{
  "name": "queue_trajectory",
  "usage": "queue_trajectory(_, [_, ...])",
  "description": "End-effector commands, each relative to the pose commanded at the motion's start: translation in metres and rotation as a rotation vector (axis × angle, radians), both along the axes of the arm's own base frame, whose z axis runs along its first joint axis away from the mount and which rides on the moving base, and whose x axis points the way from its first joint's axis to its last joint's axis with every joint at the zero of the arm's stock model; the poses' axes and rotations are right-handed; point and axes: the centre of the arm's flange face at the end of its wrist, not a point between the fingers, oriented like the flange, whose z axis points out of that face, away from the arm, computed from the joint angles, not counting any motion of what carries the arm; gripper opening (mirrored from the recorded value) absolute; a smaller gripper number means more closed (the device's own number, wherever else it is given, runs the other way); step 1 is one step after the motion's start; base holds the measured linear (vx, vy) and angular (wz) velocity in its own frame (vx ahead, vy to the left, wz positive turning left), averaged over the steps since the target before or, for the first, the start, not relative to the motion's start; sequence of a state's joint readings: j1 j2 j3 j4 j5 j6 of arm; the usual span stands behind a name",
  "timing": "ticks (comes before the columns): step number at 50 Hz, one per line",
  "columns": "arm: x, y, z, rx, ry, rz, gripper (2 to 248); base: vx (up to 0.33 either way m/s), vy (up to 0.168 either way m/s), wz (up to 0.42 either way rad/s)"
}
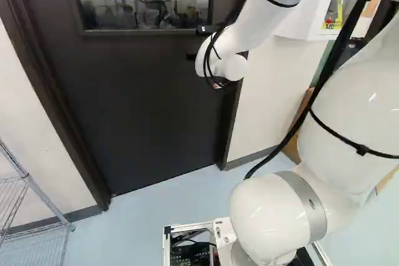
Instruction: Open the door and move inside
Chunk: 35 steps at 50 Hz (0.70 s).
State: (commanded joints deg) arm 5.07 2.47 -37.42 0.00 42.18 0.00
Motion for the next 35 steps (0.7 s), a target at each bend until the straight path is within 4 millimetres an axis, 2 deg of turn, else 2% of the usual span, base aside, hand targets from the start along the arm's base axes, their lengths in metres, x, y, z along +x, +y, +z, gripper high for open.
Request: queue_trajectory(35, [0.003,0.000,-0.037,-0.007,0.079,0.000,247,0.000,0.000,0.000])
